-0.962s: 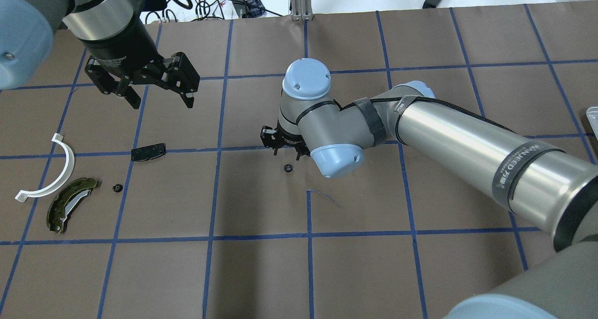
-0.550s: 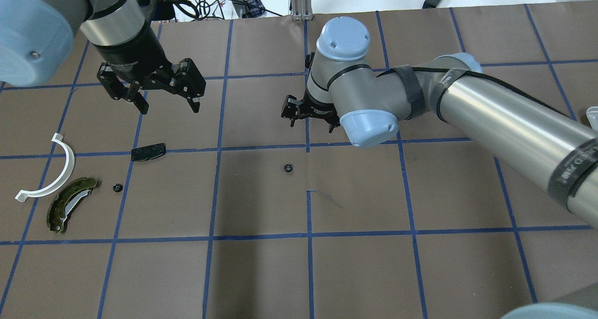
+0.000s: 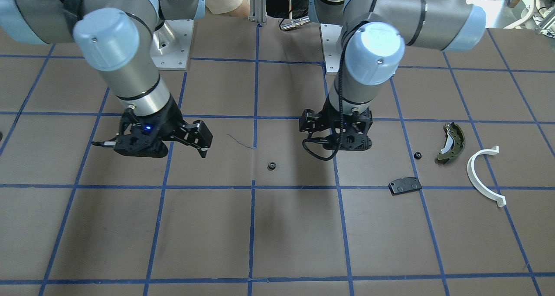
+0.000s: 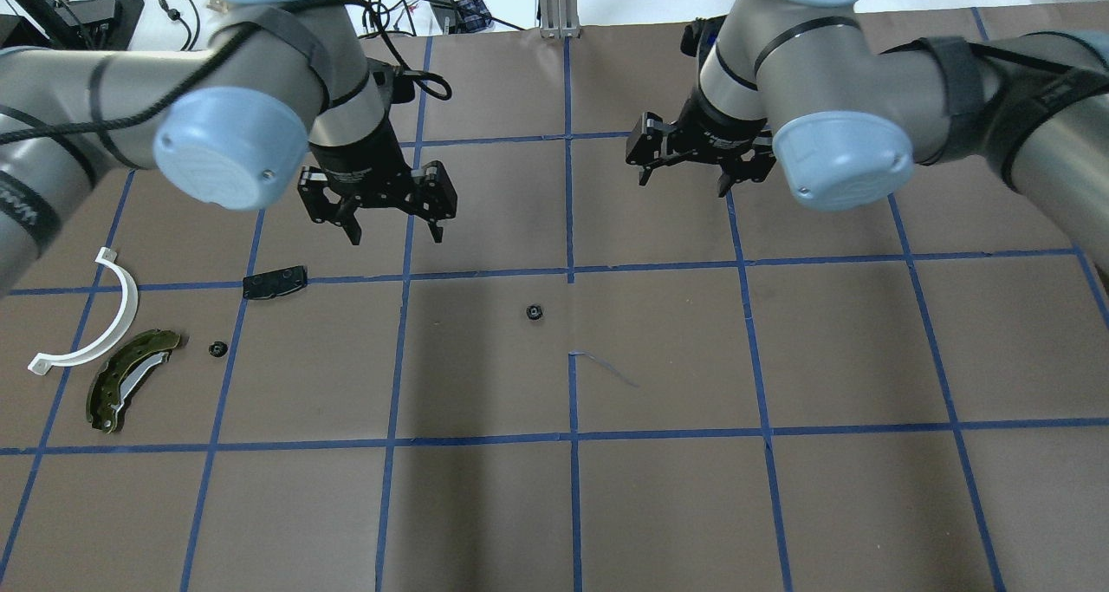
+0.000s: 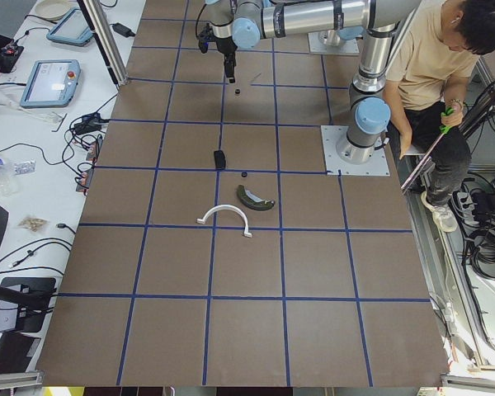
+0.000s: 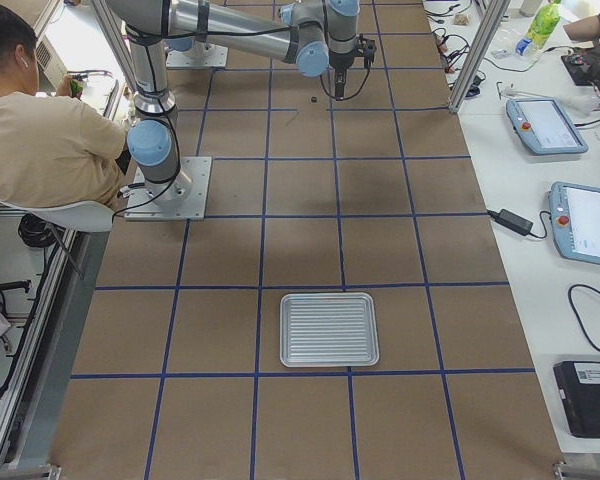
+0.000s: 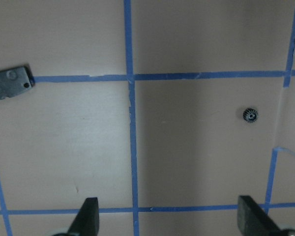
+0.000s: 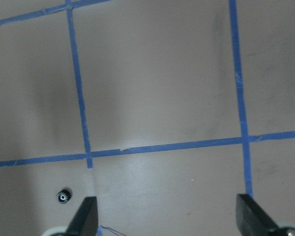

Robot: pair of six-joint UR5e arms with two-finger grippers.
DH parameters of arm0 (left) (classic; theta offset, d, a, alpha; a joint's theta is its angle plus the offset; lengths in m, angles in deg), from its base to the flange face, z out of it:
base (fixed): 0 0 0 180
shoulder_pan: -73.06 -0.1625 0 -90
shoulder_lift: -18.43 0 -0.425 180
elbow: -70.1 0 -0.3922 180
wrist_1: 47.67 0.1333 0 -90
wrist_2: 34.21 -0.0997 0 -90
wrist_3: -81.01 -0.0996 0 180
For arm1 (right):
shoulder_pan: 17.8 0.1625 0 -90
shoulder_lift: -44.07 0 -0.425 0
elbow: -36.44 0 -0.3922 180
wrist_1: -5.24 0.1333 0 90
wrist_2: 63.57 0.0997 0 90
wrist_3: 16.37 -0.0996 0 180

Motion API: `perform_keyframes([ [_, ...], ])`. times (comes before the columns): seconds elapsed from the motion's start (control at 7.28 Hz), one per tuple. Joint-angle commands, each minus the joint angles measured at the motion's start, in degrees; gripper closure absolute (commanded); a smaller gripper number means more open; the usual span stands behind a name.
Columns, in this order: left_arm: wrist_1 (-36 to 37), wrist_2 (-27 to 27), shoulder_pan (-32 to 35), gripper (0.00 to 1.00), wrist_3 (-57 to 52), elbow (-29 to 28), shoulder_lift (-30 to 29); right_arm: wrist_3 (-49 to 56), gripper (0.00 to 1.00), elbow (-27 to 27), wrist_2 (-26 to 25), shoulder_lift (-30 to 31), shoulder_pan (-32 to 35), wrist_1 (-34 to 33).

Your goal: Place bearing gear from tray to pile

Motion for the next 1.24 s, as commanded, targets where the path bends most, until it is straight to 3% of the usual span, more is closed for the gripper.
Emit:
perform_keyframes([
  [0.0,17.40,0.26,4.74,0.00,5.39,6.79,-5.54,6.31,0.00,0.66,-2.38,3.43,-5.67,6.22],
  [0.14,22.62,0.36,6.41,0.00,8.21,7.08,-8.09,6.79,0.00,1.10,-2.48,5.18,-6.30,8.86],
  [0.82,25.13,-0.17,12.92,0.00,15.18,8.23,-14.79,6.79,0.00,11.54,-5.11,5.38,-7.19,24.59],
  [0.96,25.13,-0.26,13.02,0.05,15.09,8.32,-14.97,6.53,0.00,13.22,-6.86,5.64,-6.66,26.88],
  [1.1,25.30,-0.35,12.93,0.20,15.00,8.06,-15.24,6.70,0.00,13.06,-6.79,4.94,-6.48,26.90],
])
